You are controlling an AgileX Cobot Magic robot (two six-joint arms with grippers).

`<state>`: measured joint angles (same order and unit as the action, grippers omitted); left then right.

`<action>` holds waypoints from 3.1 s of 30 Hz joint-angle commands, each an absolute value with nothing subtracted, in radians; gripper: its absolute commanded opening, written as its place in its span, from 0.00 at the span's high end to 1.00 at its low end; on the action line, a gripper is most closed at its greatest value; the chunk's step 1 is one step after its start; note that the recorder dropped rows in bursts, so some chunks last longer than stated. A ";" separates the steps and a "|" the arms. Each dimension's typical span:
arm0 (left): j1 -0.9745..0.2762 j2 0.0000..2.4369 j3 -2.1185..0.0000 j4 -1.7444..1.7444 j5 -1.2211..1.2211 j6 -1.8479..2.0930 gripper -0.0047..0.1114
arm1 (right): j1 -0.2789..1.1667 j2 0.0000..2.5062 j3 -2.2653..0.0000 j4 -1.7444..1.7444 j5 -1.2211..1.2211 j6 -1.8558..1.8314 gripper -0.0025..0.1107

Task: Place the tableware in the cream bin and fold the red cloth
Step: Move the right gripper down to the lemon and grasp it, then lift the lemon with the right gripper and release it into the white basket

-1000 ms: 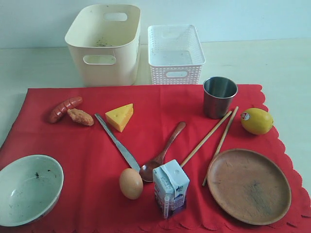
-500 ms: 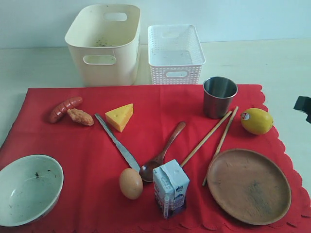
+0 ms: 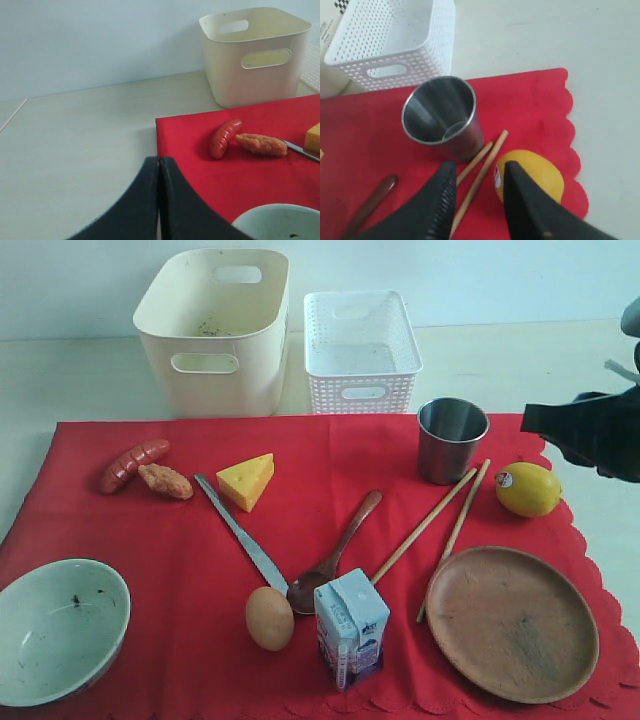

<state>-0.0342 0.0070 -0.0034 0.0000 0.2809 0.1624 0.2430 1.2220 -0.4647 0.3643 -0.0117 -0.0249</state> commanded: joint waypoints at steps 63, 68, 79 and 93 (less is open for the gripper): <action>-0.032 0.000 0.000 0.000 0.275 0.157 0.96 | 0.160 1.799 -0.745 0.170 0.134 -0.365 0.78; -0.032 0.000 0.000 0.000 0.275 0.155 0.96 | 0.160 1.753 -0.746 0.170 0.169 -0.346 0.98; -0.032 0.000 0.000 0.000 0.275 0.157 0.96 | 0.160 1.322 -0.746 0.172 0.203 -0.248 0.98; -0.032 0.000 0.000 0.000 0.275 0.157 0.96 | 0.252 1.237 -0.834 0.281 -0.011 -0.194 0.98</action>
